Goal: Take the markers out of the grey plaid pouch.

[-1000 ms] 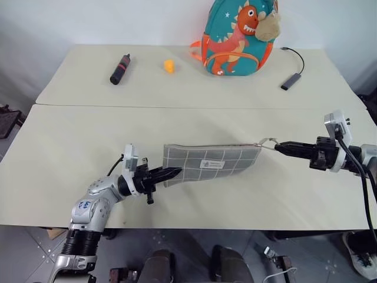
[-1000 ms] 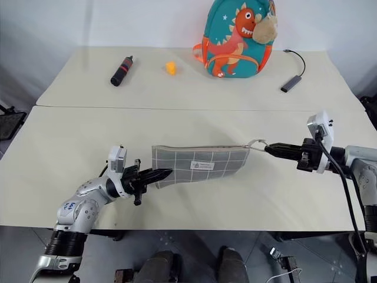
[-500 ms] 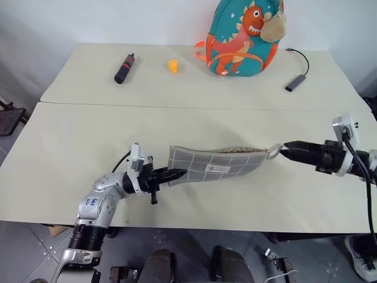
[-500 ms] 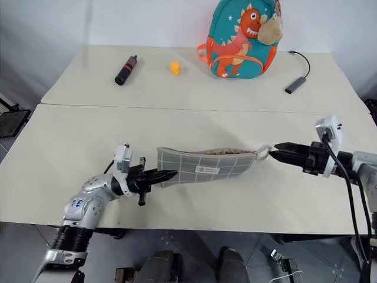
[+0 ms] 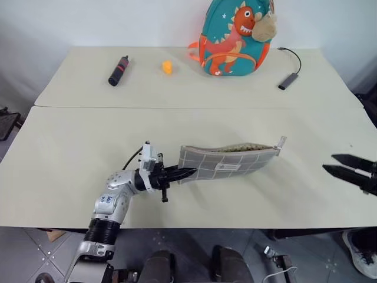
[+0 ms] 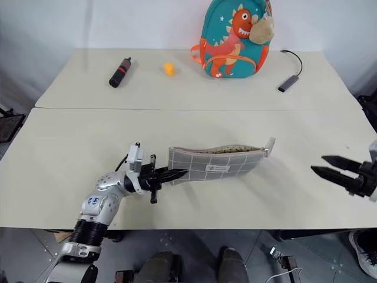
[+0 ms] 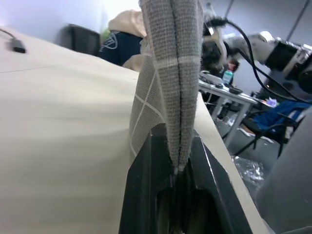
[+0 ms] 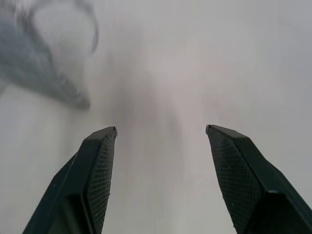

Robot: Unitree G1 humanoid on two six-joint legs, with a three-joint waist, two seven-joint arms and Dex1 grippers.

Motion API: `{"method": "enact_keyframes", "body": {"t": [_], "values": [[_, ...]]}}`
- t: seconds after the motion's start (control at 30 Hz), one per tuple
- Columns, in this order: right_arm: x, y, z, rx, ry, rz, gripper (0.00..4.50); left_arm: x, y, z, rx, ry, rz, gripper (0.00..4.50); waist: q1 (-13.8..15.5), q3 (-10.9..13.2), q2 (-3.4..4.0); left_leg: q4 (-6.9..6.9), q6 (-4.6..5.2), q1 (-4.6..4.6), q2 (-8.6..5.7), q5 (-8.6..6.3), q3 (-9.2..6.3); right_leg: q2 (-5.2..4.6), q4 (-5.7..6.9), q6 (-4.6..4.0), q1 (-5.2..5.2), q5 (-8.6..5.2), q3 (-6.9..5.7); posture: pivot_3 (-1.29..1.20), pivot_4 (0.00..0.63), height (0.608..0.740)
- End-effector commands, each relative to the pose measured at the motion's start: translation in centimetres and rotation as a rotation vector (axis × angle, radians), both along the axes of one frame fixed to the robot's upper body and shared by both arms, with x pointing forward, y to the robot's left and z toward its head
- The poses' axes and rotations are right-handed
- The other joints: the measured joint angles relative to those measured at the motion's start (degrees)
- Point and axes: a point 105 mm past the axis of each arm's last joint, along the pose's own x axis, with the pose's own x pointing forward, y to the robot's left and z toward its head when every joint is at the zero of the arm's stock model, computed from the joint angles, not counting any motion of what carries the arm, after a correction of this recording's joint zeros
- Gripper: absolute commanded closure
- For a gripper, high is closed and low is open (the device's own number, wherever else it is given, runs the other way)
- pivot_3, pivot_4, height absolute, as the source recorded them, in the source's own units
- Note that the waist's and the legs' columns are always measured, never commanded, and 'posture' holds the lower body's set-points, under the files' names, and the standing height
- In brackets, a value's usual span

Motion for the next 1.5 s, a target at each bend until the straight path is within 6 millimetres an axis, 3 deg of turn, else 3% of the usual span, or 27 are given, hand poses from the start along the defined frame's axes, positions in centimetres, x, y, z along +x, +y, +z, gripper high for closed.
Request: {"method": "enact_keyframes", "body": {"t": [0.03,0.17,0.3,0.4,0.53,0.77,0.87,1.1,1.3,1.5], "values": [[0.5,3.6,6.1,-0.072,-0.205,0.139,1.84,-0.2,-0.9,0.5,-0.002,-0.045,-0.022,4.50,-0.05,0.01,0.11,0.00,0.00,0.02,0.01,0.00,0.00,0.00,0.02,0.00,0.00,0.00,0.02,0.00,0.150,0.740],[0.4,8.4,7.9,-0.123,-0.207,0.332,3.07,-0.1,-1.6,0.5,-0.004,-0.052,-0.021,4.50,0.54,0.02,0.09,0.00,-0.01,0.01,0.01,0.00,-0.08,0.00,0.02,-0.01,0.00,0.00,0.00,0.00,0.150,0.740],[-0.1,14.2,7.2,-0.197,-0.132,0.567,4.49,-0.1,-2.0,0.3,-0.004,-0.056,-0.014,4.50,0.93,0.03,0.08,0.09,0.03,-0.12,-0.07,-0.02,-0.19,-0.06,-0.02,-0.02,0.00,0.01,-0.02,0.00,0.150,0.740],[0.4,16.4,6.6,-0.248,-0.118,0.619,4.49,-0.2,-2.0,0.1,0.013,-0.066,-0.017,4.50,0.69,0.04,0.06,0.10,0.03,-0.17,-0.07,-0.02,-0.21,-0.08,-0.04,-0.01,-0.03,0.02,-0.07,0.00,0.150,0.740],[2.1,17.6,5.2,-0.351,-0.114,0.601,4.49,-0.1,-1.8,0.1,0.022,-0.077,-0.008,4.50,0.72,0.05,0.05,0.11,0.03,-0.20,-0.09,-0.02,-0.25,-0.07,-0.03,-0.01,-0.04,0.02,-0.12,0.00,0.150,0.740],[1.5,18.9,3.0,-0.442,-0.133,0.754,4.49,0.1,-1.7,0.1,0.023,-0.092,0.018,4.50,0.71,0.05,0.05,0.10,0.03,-0.22,-0.10,-0.02,-0.24,-0.06,-0.04,-0.01,-0.04,0.02,-0.16,0.00,0.150,0.740],[1.2,19.7,3.7,-0.373,-0.248,0.808,4.49,0.0,-1.7,0.0,0.026,-0.093,0.019,4.50,0.61,0.05,0.04,0.10,0.03,-0.21,-0.08,-0.02,-0.23,-0.05,-0.04,-0.01,-0.04,0.02,-0.16,0.00,0.150,0.740],[1.8,18.6,2.7,-0.414,-0.377,0.796,4.49,-0.1,-1.5,-0.3,0.035,-0.084,0.025,4.50,0.67,0.05,0.03,0.11,0.04,-0.21,-0.11,-0.01,-0.22,-0.05,-0.04,-0.01,-0.02,0.02,-0.17,0.00,0.150,0.740],[1.8,17.9,1.8,-0.454,-0.345,0.793,4.49,0.0,-1.6,-0.3,0.036,-0.080,0.026,4.50,0.58,0.04,0.03,0.11,0.03,-0.18,-0.07,-0.01,-0.20,-0.02,-0.01,-0.01,-0.02,0.02,-0.17,0.00,0.150,0.740],[0.8,18.1,2.2,-0.419,-0.458,0.852,4.49,0.1,-1.7,-0.3,0.033,-0.066,0.027,4.50,0.63,0.05,0.03,0.12,0.04,-0.19,-0.08,-0.01,-0.20,-0.02,-0.02,-0.01,-0.02,0.02,-0.16,0.00,0.150,0.740]]}}
